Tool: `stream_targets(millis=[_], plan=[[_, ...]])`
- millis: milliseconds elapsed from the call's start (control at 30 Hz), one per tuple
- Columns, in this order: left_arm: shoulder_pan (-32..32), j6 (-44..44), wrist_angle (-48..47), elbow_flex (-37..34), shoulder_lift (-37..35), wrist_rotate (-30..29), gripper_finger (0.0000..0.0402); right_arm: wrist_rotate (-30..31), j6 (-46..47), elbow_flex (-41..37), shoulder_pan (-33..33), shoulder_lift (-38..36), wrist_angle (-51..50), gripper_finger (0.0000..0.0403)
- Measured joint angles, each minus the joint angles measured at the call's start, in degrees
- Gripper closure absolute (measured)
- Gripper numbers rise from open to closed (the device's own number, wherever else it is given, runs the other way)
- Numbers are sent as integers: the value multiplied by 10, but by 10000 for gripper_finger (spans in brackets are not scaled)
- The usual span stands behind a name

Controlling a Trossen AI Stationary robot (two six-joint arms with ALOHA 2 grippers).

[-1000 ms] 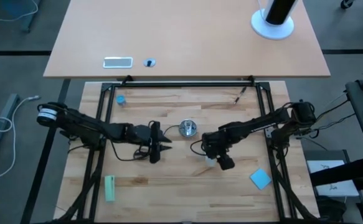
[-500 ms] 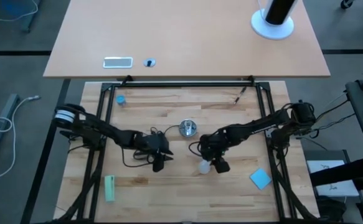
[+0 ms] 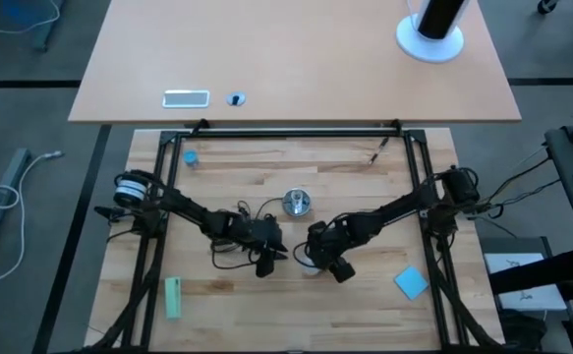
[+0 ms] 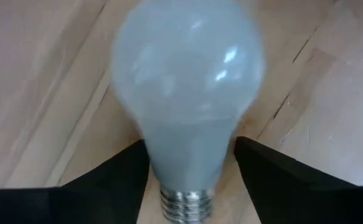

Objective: Screw lightbulb
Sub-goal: Insert the white lightbulb into the metal lamp

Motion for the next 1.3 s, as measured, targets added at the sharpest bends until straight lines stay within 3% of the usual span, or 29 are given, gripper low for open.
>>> stream_targets(millis=[200,333,467,700,900,1067,1167,1300], plan=[[0,13,0,12,-1,0,303,3,64,2,-2,19,22,156],[0,18,1,13,-14,0,302,9,114,2,-2,20,31,207],[0,31,-4,13,-36,0,310,9,102,1,-3,15,36,280],[0,69,-32,9,-136,0,328,0,96,-78,-27,-61,133,280],[1,129,-46,-21,-244,-39,339,4,159,-208,-75,-144,376,280],[3,197,-27,-58,-325,-158,345,40,176,-300,-118,-168,672,280],[12,247,44,-94,-359,-239,344,51,177,-316,-154,-160,798,280],[59,276,197,-155,-371,-233,335,31,180,-300,-214,-128,865,280]])
